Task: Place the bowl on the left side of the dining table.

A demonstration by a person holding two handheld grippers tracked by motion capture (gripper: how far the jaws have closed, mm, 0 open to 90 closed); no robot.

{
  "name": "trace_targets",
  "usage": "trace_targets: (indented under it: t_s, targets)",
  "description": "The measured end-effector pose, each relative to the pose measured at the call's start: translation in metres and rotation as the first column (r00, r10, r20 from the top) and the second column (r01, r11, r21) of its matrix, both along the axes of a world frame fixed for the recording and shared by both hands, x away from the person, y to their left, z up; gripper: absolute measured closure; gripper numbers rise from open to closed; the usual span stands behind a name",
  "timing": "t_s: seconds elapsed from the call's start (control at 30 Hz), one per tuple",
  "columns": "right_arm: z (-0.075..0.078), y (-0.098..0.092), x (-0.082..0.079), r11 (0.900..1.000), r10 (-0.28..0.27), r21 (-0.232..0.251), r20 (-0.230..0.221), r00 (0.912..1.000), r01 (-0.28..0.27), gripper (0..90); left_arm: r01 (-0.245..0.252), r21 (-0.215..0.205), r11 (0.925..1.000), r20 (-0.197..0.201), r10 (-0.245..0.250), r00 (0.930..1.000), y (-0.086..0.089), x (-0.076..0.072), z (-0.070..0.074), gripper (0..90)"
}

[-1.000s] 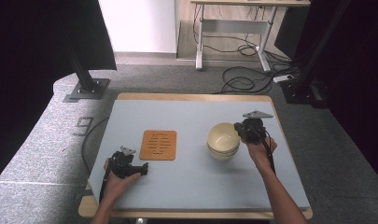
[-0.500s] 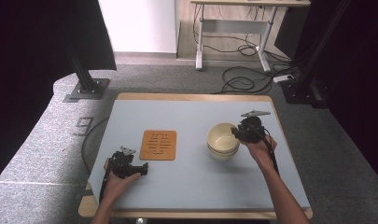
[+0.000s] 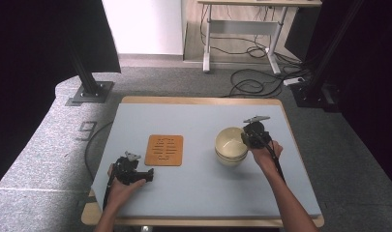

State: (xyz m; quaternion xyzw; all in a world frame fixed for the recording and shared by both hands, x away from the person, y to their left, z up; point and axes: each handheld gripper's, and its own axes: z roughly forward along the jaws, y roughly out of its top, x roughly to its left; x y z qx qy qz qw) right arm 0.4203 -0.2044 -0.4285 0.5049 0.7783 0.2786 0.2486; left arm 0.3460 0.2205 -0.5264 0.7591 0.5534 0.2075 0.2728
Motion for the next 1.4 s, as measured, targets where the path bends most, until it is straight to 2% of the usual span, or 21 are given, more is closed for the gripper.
trace_targets:
  t_s: [0.13, 0.4, 0.5, 0.67, 0.8, 0.93, 1.4]
  targets:
    - [0.0, 0.0, -0.001, 1.0, 0.003, 0.001, 0.009, 1.0, -0.003, 83.3, 0.0, -0.001, 1.0, 0.0, 0.0, 1.0, 0.0, 0.0, 0.0, 0.0]
    - [0.006, 0.0, -0.006, 1.0, 0.009, -0.001, 0.071, 0.9975, -0.009, 83.1, -0.002, -0.002, 1.0, 0.001, 0.002, 1.0, 0.0, 0.0, 0.0, 0.0]
    - [0.01, -0.004, -0.008, 1.0, 0.006, 0.023, 0.099, 0.995, -0.008, 83.0, 0.0, 0.0, 1.0, 0.0, 0.0, 1.0, 0.0, 0.0, 0.0, 0.0]
    - [0.017, -0.013, -0.012, 0.996, -0.008, 0.089, 0.121, 0.9926, -0.003, 83.0, 0.002, 0.002, 1.0, -0.001, -0.002, 1.0, 0.0, 0.0, 0.0, 0.0]
    - [0.019, -0.019, -0.014, 0.993, -0.013, 0.122, 0.132, 0.9912, -0.003, 82.9, 0.001, 0.001, 1.0, 0.0, -0.001, 1.0, 0.0, 0.0, 0.0, 0.0]
    - [0.02, -0.024, -0.015, 0.984, -0.011, 0.176, 0.126, 0.9919, -0.012, 82.9, 0.0, 0.0, 1.0, -0.001, 0.0, 1.0, 0.0, 0.0, 0.0, 0.0]
    - [0.021, -0.027, -0.016, 0.975, -0.022, 0.221, 0.135, 0.9906, -0.009, 82.7, 0.001, 0.002, 1.0, 0.0, -0.001, 1.0, 0.0, 0.0, 0.0, 0.0]
